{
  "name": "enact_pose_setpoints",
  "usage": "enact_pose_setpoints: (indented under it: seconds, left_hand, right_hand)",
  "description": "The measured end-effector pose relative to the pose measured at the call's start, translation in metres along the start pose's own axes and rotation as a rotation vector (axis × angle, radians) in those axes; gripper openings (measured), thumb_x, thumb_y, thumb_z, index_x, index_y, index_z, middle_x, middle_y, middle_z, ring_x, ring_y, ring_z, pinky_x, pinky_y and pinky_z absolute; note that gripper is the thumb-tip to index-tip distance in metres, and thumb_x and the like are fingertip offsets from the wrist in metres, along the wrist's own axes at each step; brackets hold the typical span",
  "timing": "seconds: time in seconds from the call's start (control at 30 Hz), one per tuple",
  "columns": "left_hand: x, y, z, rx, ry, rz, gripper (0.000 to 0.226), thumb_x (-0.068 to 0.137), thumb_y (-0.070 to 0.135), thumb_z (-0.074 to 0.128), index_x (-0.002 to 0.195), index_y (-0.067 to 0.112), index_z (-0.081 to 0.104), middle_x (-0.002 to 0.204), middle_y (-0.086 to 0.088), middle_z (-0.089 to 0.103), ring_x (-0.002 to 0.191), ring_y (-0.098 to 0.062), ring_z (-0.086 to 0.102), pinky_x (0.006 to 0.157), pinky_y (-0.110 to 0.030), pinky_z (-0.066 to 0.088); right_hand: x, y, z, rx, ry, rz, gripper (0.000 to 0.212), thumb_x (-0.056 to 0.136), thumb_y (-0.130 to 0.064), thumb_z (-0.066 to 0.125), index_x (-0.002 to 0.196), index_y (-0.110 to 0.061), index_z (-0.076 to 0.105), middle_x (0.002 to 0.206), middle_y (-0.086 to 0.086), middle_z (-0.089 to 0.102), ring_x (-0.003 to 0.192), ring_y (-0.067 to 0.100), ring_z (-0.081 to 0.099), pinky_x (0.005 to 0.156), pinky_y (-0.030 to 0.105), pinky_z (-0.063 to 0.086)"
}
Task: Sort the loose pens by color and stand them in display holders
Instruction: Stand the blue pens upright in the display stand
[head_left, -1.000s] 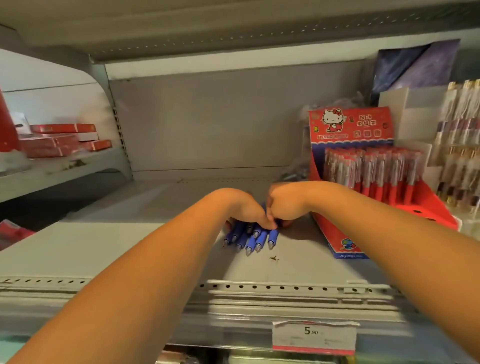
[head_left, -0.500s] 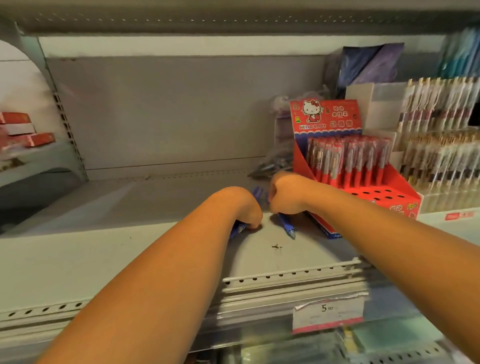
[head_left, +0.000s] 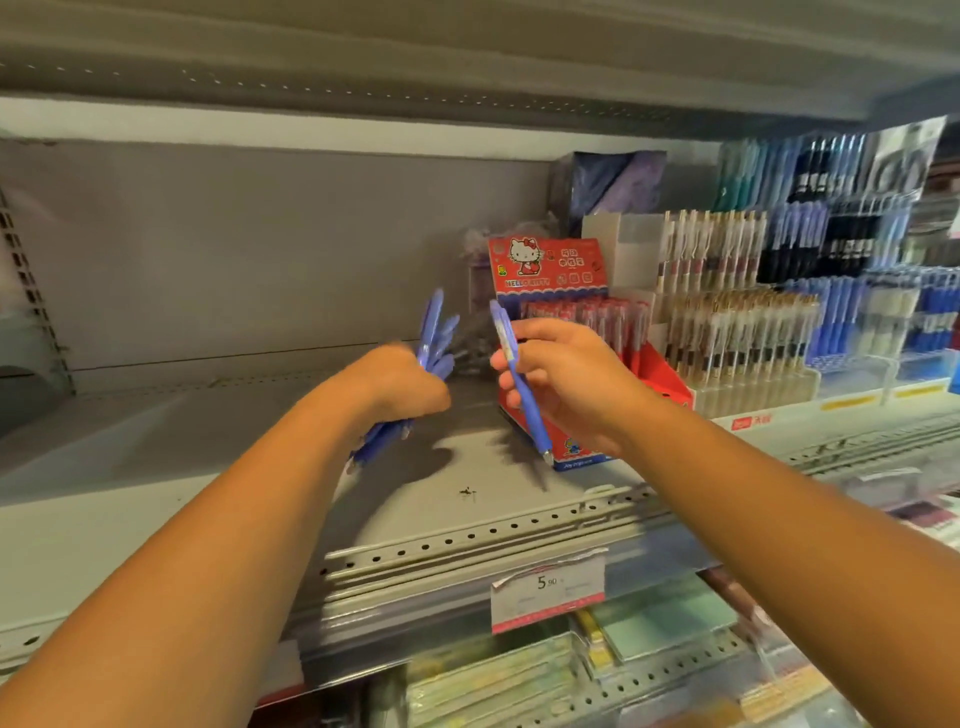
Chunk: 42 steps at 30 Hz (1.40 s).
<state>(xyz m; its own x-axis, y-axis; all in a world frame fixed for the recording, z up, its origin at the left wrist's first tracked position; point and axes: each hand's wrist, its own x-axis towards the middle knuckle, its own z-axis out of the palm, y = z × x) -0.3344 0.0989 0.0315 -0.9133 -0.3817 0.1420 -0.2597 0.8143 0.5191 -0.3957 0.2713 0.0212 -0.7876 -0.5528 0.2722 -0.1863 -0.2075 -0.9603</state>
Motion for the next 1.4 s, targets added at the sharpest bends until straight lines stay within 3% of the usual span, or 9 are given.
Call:
enact_pose_setpoints:
  seconds: [0.1,0.23,0.43,0.6,0.77,0.97,1.1,1.3,1.4]
  left_hand:
    - [-0.016,0.023,-0.003,-0.389,0.119,0.108,0.013,0.076,0.009,0.060,0.064,0.008,0.054,0.039,0.007,0.053,0.035,-0.010,0.051,0.044,-0.022,0.039]
    - [-0.040,0.072,0.009,-0.783,0.105,0.304,0.009,0.061,0.011,0.056,0.058,0.014,0.048,0.047,-0.002,0.048,0.040,-0.020,0.046,0.049,-0.027,0.038]
    - [-0.054,0.150,0.061,-1.007,0.031,0.417,0.016,0.053,0.007,0.050,0.048,0.022,0.051,0.048,-0.004,0.043,0.037,-0.019,0.040,0.045,-0.026,0.035]
    - [-0.051,0.216,0.123,-1.232,-0.061,0.364,0.012,0.066,-0.001,0.055,0.070,0.010,0.053,0.053,-0.008,0.046,0.039,-0.020,0.040,0.038,-0.021,0.037]
    - [-0.048,0.272,0.178,-1.281,-0.143,0.335,0.015,0.092,-0.002,0.055,0.082,0.008,0.058,0.058,-0.007,0.056,0.043,-0.020,0.050,0.043,-0.027,0.045]
    - [-0.039,0.325,0.229,-1.274,-0.097,0.267,0.008,0.093,0.005,0.060,0.088,0.007,0.054,0.068,-0.010,0.058,0.048,-0.021,0.052,0.049,-0.030,0.048]
    - [-0.024,0.349,0.250,-1.247,-0.022,0.264,0.015,0.092,0.003,0.060,0.079,0.010,0.060,0.072,-0.014,0.057,0.050,-0.021,0.053,0.050,-0.032,0.048]
    - [0.018,0.369,0.254,-1.268,0.052,0.362,0.005,0.096,0.007,0.057,0.093,0.010,0.059,0.073,-0.003,0.067,0.054,-0.018,0.056,0.055,-0.030,0.052]
    - [0.039,0.377,0.252,-1.246,0.106,0.405,0.022,0.096,0.008,0.057,0.080,0.018,0.068,0.073,0.000,0.068,0.054,-0.016,0.058,0.056,-0.029,0.053]
  right_hand:
    - [-0.009,-0.015,-0.013,0.234,0.061,-0.063,0.030,0.088,0.008,0.037,0.102,-0.003,0.061,0.075,0.008,0.061,0.056,0.014,0.050,0.044,0.023,0.039]
    - [-0.025,-0.032,-0.041,0.389,0.082,-0.183,0.016,0.097,0.001,0.043,0.099,-0.004,0.059,0.073,0.005,0.058,0.055,0.012,0.047,0.043,0.019,0.033]
    - [-0.063,-0.039,-0.112,0.415,0.145,-0.246,0.012,0.098,-0.003,0.050,0.096,-0.005,0.062,0.073,0.003,0.053,0.059,0.012,0.053,0.048,0.020,0.043]
    - [-0.093,-0.046,-0.195,0.398,0.249,-0.219,0.009,0.098,-0.003,0.051,0.099,-0.005,0.060,0.068,0.004,0.060,0.058,0.016,0.063,0.053,0.025,0.053]
    - [-0.116,-0.045,-0.279,0.337,0.284,-0.178,0.010,0.095,-0.006,0.058,0.103,-0.003,0.062,0.074,0.007,0.067,0.064,0.019,0.069,0.058,0.030,0.057]
    - [-0.121,-0.038,-0.364,0.132,0.279,-0.196,0.015,0.095,-0.010,0.060,0.107,-0.004,0.066,0.076,0.001,0.071,0.070,0.013,0.068,0.062,0.022,0.054]
    - [-0.108,-0.036,-0.401,0.040,0.284,-0.244,0.020,0.095,-0.010,0.060,0.112,0.000,0.063,0.073,-0.004,0.071,0.066,0.007,0.065,0.059,0.018,0.051]
    - [-0.060,-0.035,-0.429,-0.013,0.318,-0.362,0.022,0.094,-0.007,0.063,0.113,-0.016,0.060,0.075,0.003,0.069,0.070,0.012,0.067,0.059,0.025,0.055]
    - [-0.032,-0.033,-0.438,-0.081,0.323,-0.441,0.029,0.093,-0.005,0.063,0.117,-0.021,0.057,0.071,-0.001,0.067,0.068,0.013,0.067,0.062,0.029,0.058]
